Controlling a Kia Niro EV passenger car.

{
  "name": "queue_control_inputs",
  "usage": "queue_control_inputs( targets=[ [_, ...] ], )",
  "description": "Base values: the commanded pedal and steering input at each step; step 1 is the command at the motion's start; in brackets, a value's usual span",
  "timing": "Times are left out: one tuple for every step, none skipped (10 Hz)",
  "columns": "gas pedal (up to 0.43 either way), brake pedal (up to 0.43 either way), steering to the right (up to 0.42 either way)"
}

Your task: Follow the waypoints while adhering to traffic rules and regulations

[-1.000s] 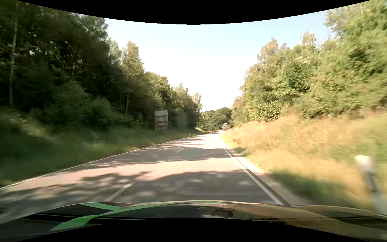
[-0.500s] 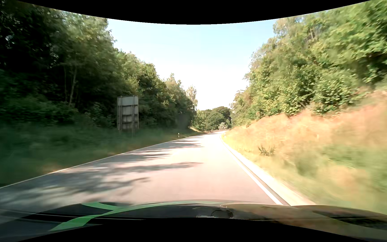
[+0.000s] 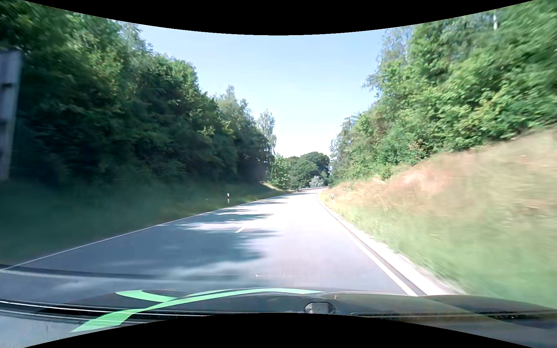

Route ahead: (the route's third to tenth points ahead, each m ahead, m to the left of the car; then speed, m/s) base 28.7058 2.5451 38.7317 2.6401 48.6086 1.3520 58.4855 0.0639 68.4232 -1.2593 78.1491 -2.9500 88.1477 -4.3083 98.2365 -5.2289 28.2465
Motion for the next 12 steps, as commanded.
queue_control_inputs(
  targets=[
    [0.339, 0.0, 0.007],
    [0.339, 0.0, 0.008],
    [0.339, 0.0, 0.008],
    [0.35, 0.0, 0.007],
    [0.35, 0.0, 0.007],
    [0.339, 0.0, 0.007],
    [0.299, 0.0, 0.008],
    [0.268, 0.0, 0.009],
    [0.26, 0.0, 0.01],
    [0.26, 0.0, 0.009],
    [0.26, 0.0, 0.009],
    [0.228, 0.0, 0.009]
  ],
)
